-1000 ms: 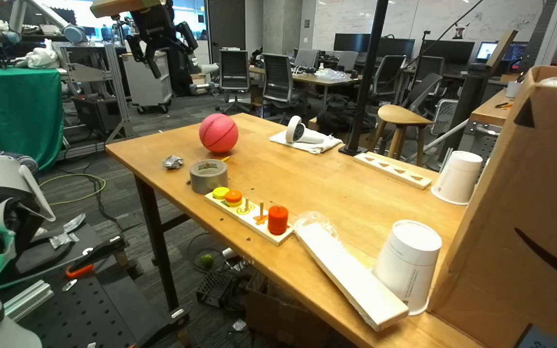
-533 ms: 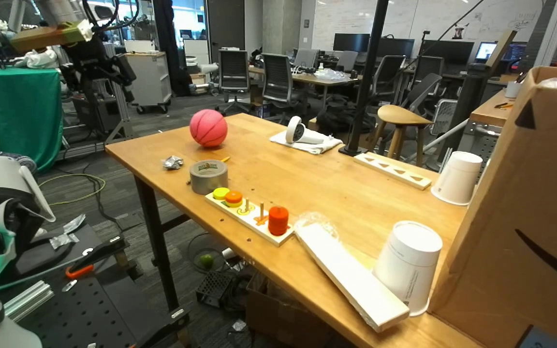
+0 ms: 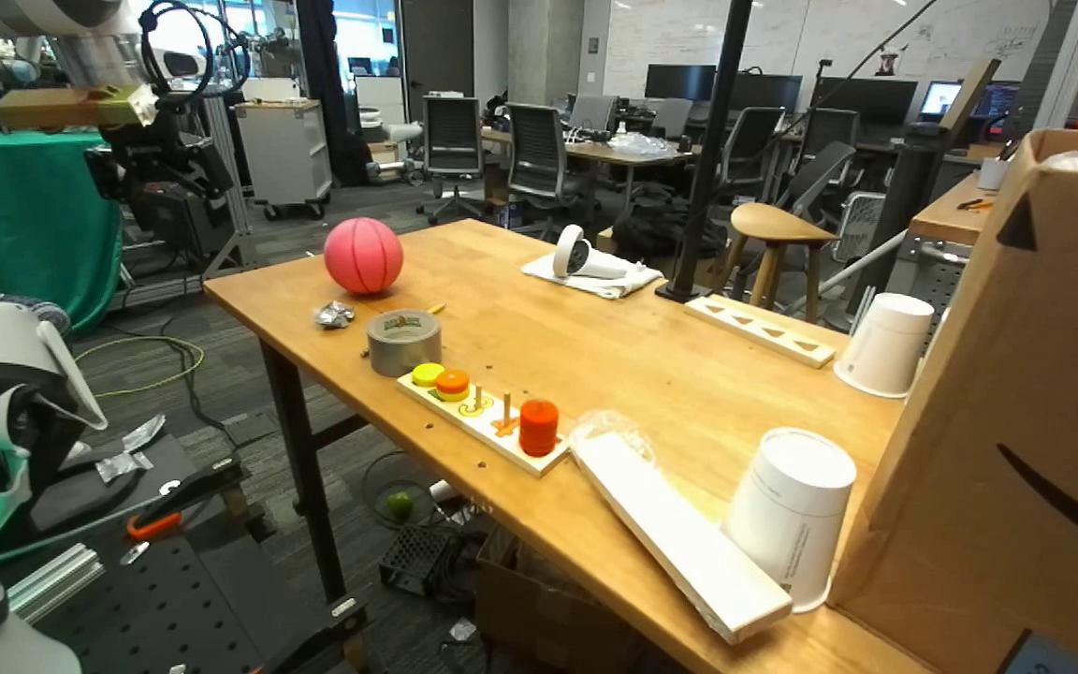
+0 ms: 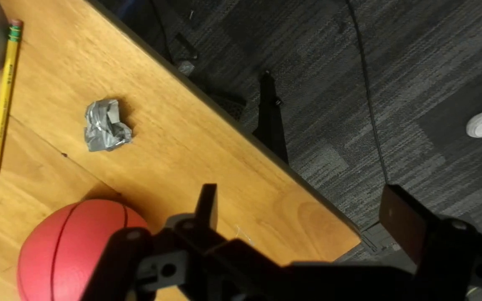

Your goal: Move the red ball to the right

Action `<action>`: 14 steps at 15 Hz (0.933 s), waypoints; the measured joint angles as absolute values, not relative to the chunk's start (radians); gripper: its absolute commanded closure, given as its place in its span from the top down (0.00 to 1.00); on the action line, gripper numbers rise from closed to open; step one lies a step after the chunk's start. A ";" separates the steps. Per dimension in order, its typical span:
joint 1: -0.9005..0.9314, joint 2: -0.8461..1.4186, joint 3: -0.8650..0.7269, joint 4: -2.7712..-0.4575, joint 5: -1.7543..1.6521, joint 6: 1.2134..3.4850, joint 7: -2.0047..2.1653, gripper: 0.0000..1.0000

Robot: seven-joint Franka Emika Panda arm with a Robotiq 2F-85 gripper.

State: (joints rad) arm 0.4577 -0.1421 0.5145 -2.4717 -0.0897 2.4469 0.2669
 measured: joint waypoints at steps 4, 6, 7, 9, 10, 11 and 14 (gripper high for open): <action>0.457 -0.107 0.503 -2.470 -0.039 2.504 0.256 1.00; 0.457 -0.086 0.488 -2.463 0.014 2.536 0.236 1.00; 0.456 -0.073 0.479 -2.453 0.043 2.548 0.221 1.00; 0.453 -0.039 0.463 -2.418 0.092 2.562 0.194 1.00; 0.451 -0.019 0.457 -2.393 0.117 2.563 0.178 1.00; 0.449 0.006 0.452 -2.363 0.141 2.563 0.161 1.00; 0.445 0.090 0.448 -2.266 0.198 2.562 0.116 1.00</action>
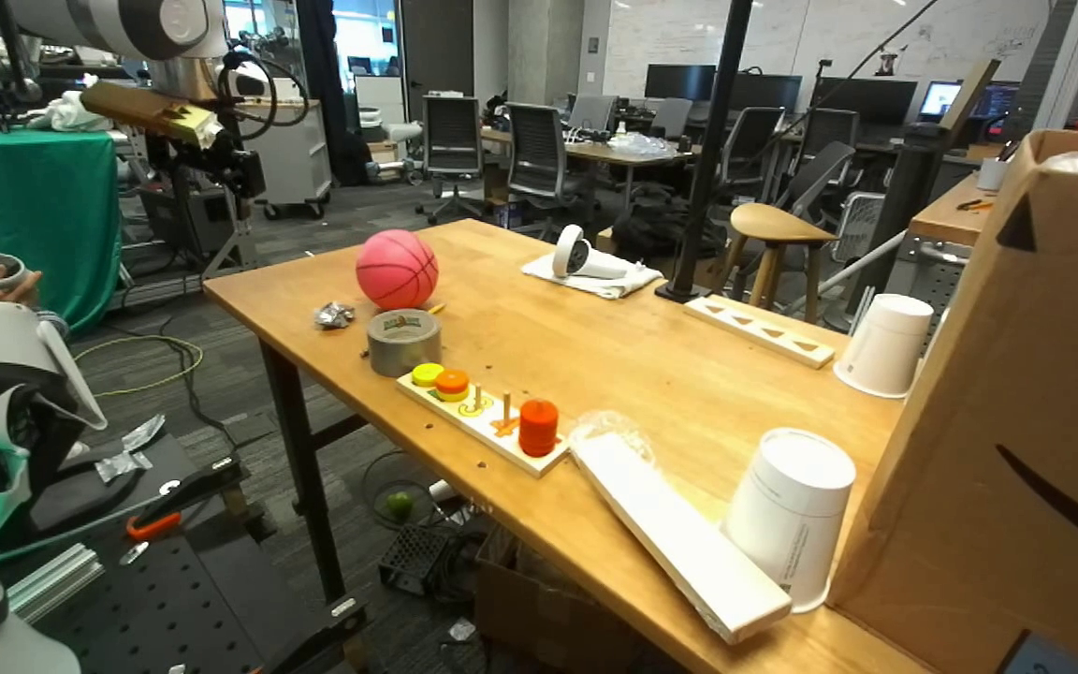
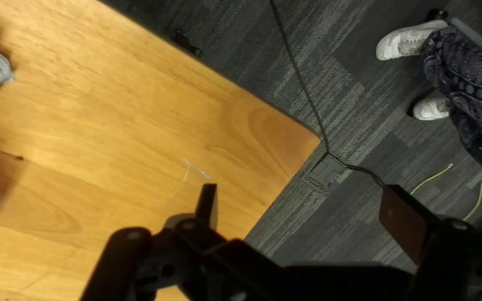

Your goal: Move the red ball to the right

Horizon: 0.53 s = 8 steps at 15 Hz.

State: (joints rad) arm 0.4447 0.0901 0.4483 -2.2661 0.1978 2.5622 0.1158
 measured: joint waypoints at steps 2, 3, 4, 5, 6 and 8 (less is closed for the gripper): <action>0.445 0.158 0.449 -2.194 0.220 2.561 0.093 1.00; 0.445 0.192 0.449 -2.158 0.222 2.560 0.086 1.00; 0.444 0.226 0.448 -2.122 0.222 2.558 0.083 1.00; 0.444 0.260 0.448 -2.087 0.222 2.554 0.080 1.00; 0.442 0.295 0.447 -2.051 0.222 2.549 0.077 1.00; 0.436 0.358 0.444 -1.984 0.222 2.534 0.073 1.00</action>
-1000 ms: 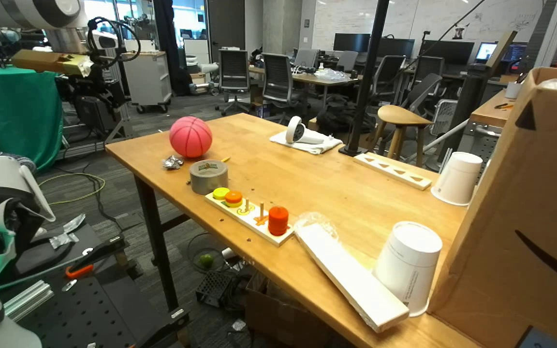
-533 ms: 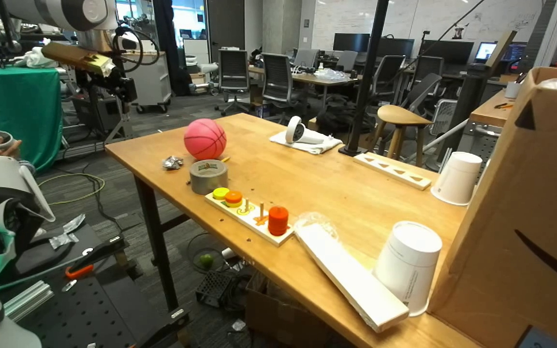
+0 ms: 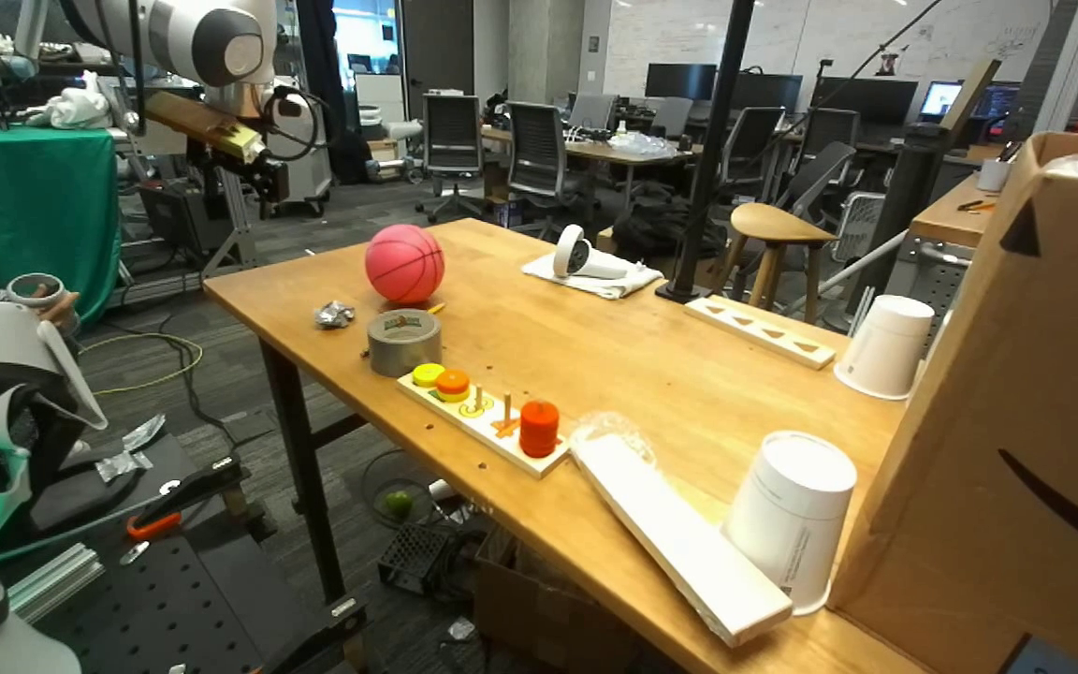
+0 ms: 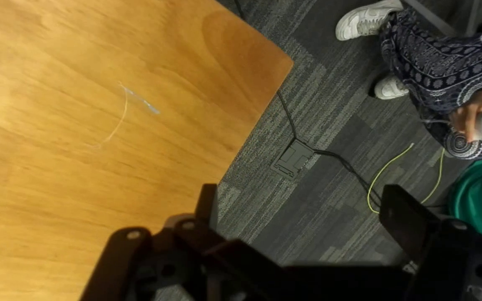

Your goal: Move the red ball to the right

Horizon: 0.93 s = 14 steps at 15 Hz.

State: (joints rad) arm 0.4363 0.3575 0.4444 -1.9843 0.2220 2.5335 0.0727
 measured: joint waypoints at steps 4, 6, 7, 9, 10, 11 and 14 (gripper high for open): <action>0.433 0.451 0.407 -1.859 0.215 2.476 0.076 1.00; 0.432 0.485 0.376 -1.807 0.211 2.445 0.077 1.00; 0.430 0.500 0.359 -1.783 0.211 2.431 0.077 1.00; 0.420 0.532 0.332 -1.739 0.211 2.410 0.077 1.00; 0.411 0.550 0.325 -1.719 0.211 2.402 0.077 1.00; 0.400 0.569 0.322 -1.701 0.213 2.398 0.076 1.00; 0.368 0.634 0.321 -1.653 0.225 2.377 0.074 1.00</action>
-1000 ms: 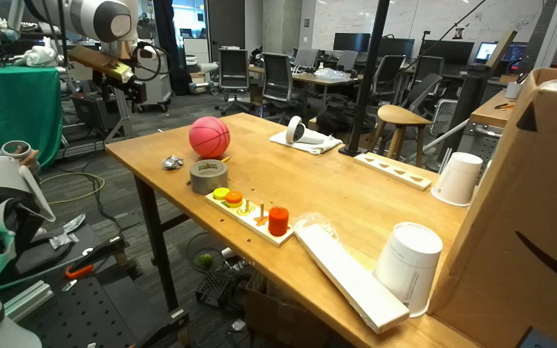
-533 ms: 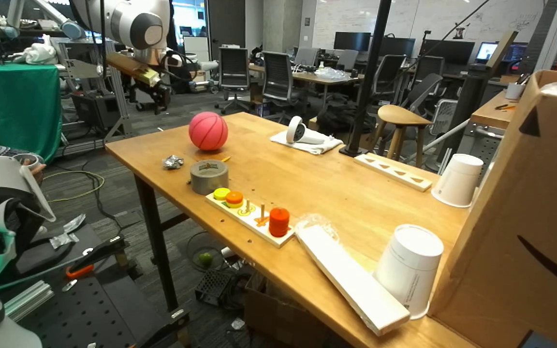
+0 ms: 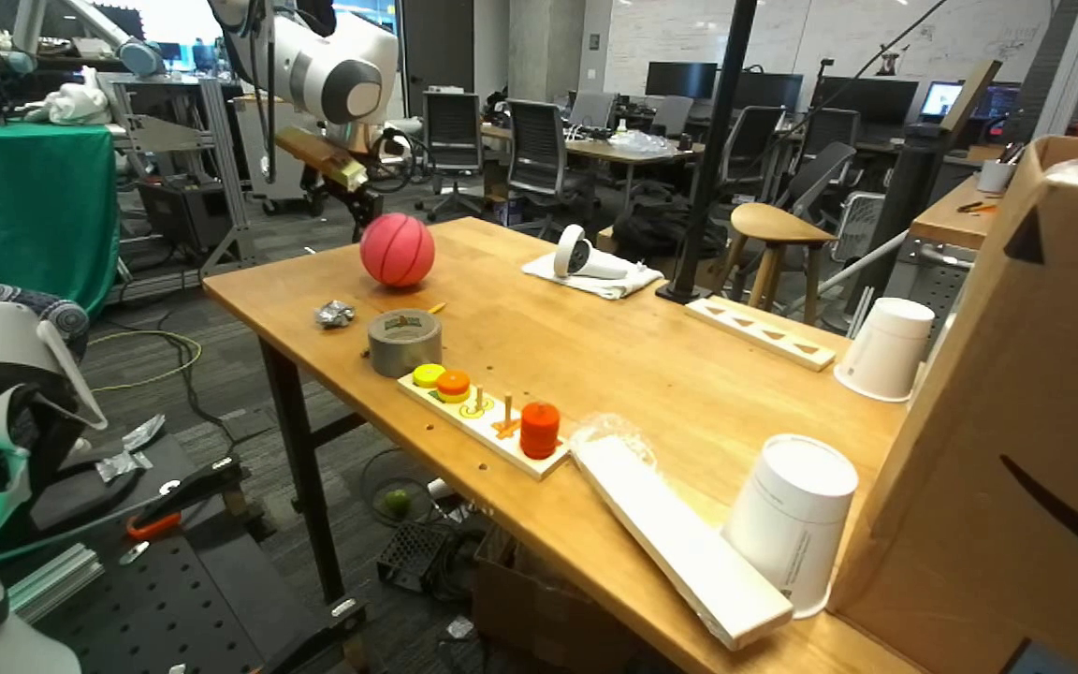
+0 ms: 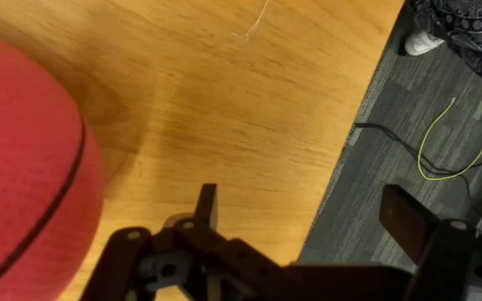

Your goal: Move the red ball to the right

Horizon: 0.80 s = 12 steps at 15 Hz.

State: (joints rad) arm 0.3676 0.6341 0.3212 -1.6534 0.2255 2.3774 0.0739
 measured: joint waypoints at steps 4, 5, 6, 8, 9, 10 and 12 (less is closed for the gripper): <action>0.333 0.599 0.231 -1.665 0.130 2.373 0.082 1.00; 0.332 0.559 0.203 -1.675 0.084 2.361 0.090 1.00; 0.333 0.513 0.182 -1.691 0.035 2.347 0.103 1.00; 0.346 0.416 0.159 -1.727 -0.073 2.315 0.134 1.00; 0.358 0.368 0.157 -1.749 -0.130 2.295 0.152 1.00; 0.377 0.319 0.158 -1.774 -0.192 2.276 0.176 1.00; 0.424 0.234 0.171 -1.830 -0.318 2.239 0.240 1.00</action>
